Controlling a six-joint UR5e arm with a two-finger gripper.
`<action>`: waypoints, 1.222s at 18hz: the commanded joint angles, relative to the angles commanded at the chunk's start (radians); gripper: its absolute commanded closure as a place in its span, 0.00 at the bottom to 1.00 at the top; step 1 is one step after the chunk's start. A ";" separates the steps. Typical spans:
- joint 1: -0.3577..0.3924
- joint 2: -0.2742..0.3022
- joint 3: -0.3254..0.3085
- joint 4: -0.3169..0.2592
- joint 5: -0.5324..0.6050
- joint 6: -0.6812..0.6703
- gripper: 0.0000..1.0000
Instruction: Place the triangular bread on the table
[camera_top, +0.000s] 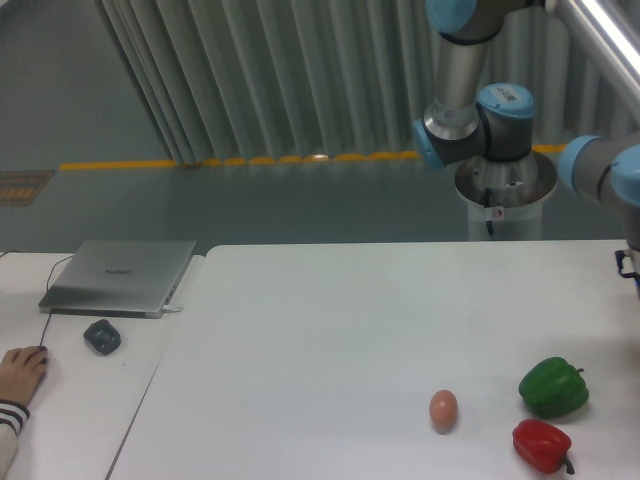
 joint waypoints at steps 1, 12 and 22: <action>0.011 0.000 0.000 -0.002 -0.008 0.015 0.00; 0.149 0.005 0.003 -0.043 -0.094 0.236 0.00; 0.169 -0.020 -0.017 -0.202 -0.064 0.273 0.00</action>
